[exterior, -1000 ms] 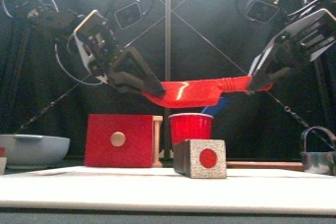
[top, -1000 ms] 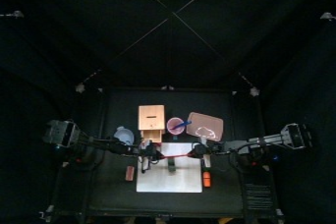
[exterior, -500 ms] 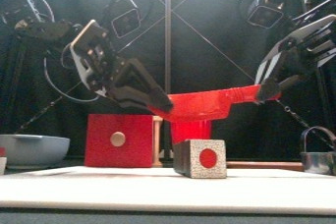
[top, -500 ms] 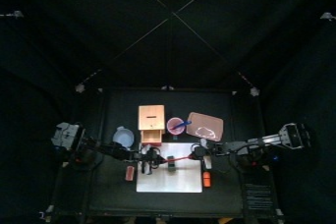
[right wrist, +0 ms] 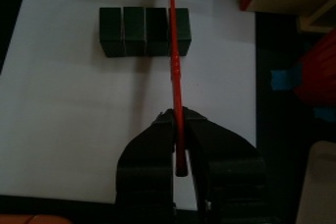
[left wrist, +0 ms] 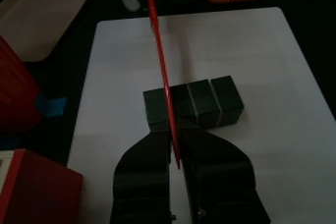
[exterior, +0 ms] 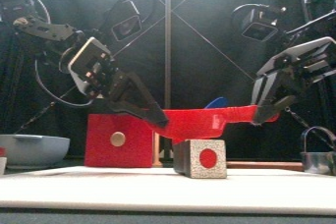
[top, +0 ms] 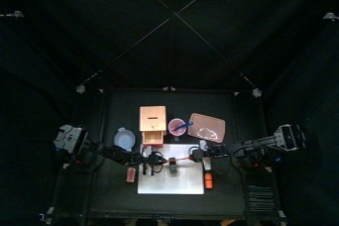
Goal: Place sushi on board then cut the sushi with the knife then place the pieces on the plate
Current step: Cut the sushi into 4 pieces
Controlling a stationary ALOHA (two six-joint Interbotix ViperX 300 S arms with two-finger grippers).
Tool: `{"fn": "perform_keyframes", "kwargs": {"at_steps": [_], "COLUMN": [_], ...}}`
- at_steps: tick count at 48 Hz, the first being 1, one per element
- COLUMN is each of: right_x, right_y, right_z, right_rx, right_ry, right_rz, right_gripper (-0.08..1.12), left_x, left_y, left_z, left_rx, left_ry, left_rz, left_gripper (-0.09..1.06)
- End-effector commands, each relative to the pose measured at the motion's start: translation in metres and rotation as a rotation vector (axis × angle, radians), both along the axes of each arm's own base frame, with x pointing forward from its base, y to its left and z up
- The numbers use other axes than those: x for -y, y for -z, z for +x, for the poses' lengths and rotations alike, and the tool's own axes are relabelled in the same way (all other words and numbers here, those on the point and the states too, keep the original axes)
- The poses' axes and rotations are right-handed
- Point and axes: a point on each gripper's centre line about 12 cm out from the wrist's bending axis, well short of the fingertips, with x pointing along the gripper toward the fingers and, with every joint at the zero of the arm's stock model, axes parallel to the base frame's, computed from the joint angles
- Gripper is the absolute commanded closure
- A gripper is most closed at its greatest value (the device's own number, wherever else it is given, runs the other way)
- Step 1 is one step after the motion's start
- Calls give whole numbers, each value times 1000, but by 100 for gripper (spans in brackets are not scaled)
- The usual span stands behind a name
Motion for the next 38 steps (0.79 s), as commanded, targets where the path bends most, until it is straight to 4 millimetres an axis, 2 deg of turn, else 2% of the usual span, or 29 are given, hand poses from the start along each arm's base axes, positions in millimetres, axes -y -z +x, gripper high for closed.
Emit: {"fn": "perform_keyframes", "kwargs": {"at_steps": [1, 38], "right_x": [0, 1], "right_y": [-13, -4], "right_z": [8, 17], "right_rx": [47, 17], "right_ry": [5, 13], "right_rz": [6, 7], "right_gripper": [63, 64], "left_x": [6, 0], "left_y": [-18, -14], "left_z": [6, 5], "left_rx": [50, 14], "left_ry": [13, 11], "left_rz": [-12, -8], "left_gripper": [56, 56]}}
